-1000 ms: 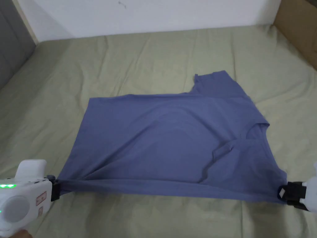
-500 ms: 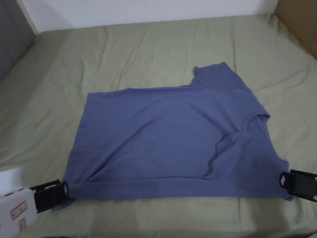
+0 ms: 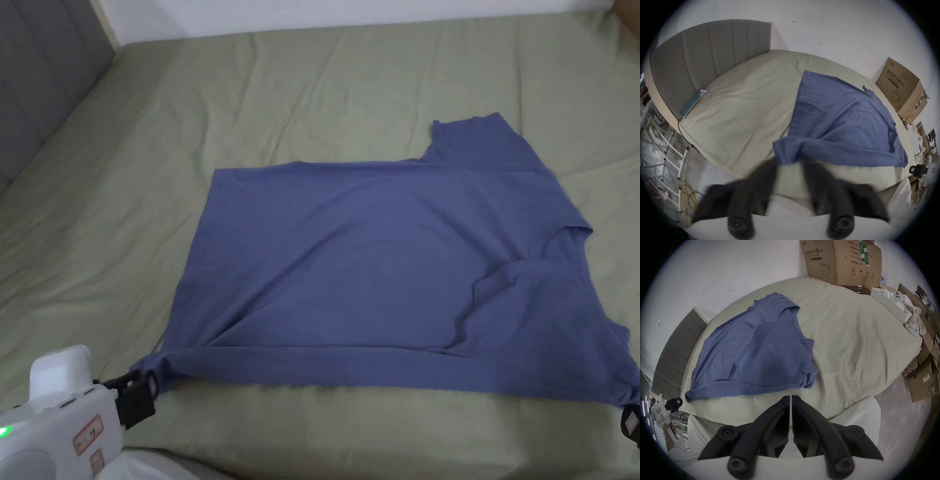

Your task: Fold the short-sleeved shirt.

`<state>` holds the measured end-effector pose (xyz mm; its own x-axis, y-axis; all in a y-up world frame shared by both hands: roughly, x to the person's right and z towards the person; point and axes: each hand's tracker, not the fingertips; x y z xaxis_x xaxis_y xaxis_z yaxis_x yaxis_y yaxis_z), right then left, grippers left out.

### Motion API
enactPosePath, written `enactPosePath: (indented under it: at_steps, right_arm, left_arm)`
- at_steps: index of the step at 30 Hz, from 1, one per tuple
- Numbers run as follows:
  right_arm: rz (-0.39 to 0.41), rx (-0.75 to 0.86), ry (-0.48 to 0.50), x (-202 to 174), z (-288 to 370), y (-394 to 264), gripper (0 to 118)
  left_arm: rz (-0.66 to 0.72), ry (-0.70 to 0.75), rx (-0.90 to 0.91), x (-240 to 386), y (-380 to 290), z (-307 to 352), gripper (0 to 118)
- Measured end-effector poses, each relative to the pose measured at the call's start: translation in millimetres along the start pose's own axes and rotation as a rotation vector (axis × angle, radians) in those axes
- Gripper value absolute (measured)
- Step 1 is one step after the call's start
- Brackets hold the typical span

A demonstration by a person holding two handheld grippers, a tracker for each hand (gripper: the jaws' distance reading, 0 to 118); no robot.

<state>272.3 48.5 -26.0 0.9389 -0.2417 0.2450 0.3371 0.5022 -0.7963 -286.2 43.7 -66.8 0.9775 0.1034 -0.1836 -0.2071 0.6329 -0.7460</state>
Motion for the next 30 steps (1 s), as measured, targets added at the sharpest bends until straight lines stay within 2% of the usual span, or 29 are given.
enactPosePath:
  at_steps: [1, 2, 4, 6, 7, 8, 9, 11, 13, 15, 16, 17, 18, 19, 20, 22, 23, 24, 25, 26, 27, 30]
  right_arm:
    - [-0.005, 0.001, 0.005, 1.0, -0.1, 1.4, 4]
    - [-0.007, 0.004, 0.006, 1.4, 0.1, 1.6, 4]
    - [-0.007, -0.001, 0.003, 2.5, -1.5, 3.7, 4]
    - [-0.018, -0.003, 0.000, 4.1, -2.9, 3.1, 4]
    - [-0.021, -0.011, 0.002, 4.7, -3.6, 3.2, 4]
    - [-0.022, -0.013, 0.003, 4.9, -3.8, 2.8, 4]
    - [-0.023, -0.017, 0.005, 5.3, -5.0, 3.1, 4]
    - [-0.018, -0.025, 0.007, 10.9, -11.5, 3.3, 4]
    - [-0.006, -0.030, 0.013, 10.3, -13.5, 6.6, 4]
    - [0.064, -0.014, 0.023, 7.1, -16.0, 11.9, 6]
    - [0.106, -0.015, -0.013, 4.8, -19.2, 16.9, 8]
    - [0.134, -0.006, -0.043, 2.8, -23.2, 21.2, 17]
    - [0.164, -0.009, -0.055, -0.3, -28.8, 25.3, 51]
    - [0.171, -0.022, -0.066, -1.0, -35.1, 29.4, 74]
    - [0.163, -0.027, -0.068, -2.4, -39.9, 33.7, 79]
    - [0.185, -0.118, -0.017, -0.3, -57.6, 42.4, 78]
    - [0.171, -0.143, 0.000, 1.8, -65.8, 44.2, 74]
    - [0.166, -0.144, 0.020, 4.7, -74.5, 44.1, 52]
    - [0.162, -0.150, -0.007, 5.8, -79.1, 43.9, 14]
    - [0.149, -0.156, -0.021, 6.9, -77.8, 44.1, 6]
    - [0.110, -0.154, 0.040, 8.8, -71.5, 46.0, 6]
    - [0.132, -0.143, 0.034, 11.7, -65.3, 46.7, 6]
  left_arm:
    - [0.001, -0.002, -0.008, -3.3, 7.6, -7.7, 88]
    - [0.015, -0.020, -0.019, -3.8, 10.6, -12.9, 97]
    - [0.057, -0.097, -0.004, -3.6, 14.3, -28.3, 99]
    - [0.070, -0.089, -0.052, -7.8, 22.9, -48.0, 95]
    - [0.071, -0.077, -0.074, -7.5, 22.3, -58.4, 84]
    - [0.070, -0.086, -0.088, -7.8, 21.2, -65.9, 58]
    - [0.071, -0.086, -0.102, -5.4, 20.4, -68.6, 21]
    - [0.059, -0.148, -0.157, -2.5, 13.8, -79.2, 14]
    - [0.022, -0.113, -0.125, 6.2, 19.2, -66.4, 10]
    - [0.003, -0.110, -0.108, 8.9, 21.5, -63.0, 10]
    - [0.004, -0.110, -0.115, 9.3, 22.1, -64.7, 10]
    - [0.011, -0.105, -0.121, 7.7, 23.9, -61.4, 10]
    - [0.017, -0.105, -0.122, 8.6, 23.3, -59.4, 10]
    - [0.017, -0.100, -0.119, 11.1, 21.8, -57.8, 10]
    - [0.015, -0.094, -0.118, 13.1, 21.3, -56.5, 10]
    - [0.008, -0.086, -0.116, 11.9, 20.5, -54.9, 10]
    - [0.006, -0.082, -0.115, 12.8, 20.9, -54.6, 10]
    - [0.009, -0.081, -0.115, 13.1, 21.8, -54.9, 10]
    - [0.011, -0.080, -0.117, 11.3, 22.3, -54.3, 10]
    - [0.014, -0.079, -0.122, 11.1, 24.1, -54.2, 10]
    - [0.016, -0.078, -0.127, 12.1, 25.7, -52.9, 10]
    - [0.000, -0.079, -0.121, 12.7, 29.4, -48.0, 10]
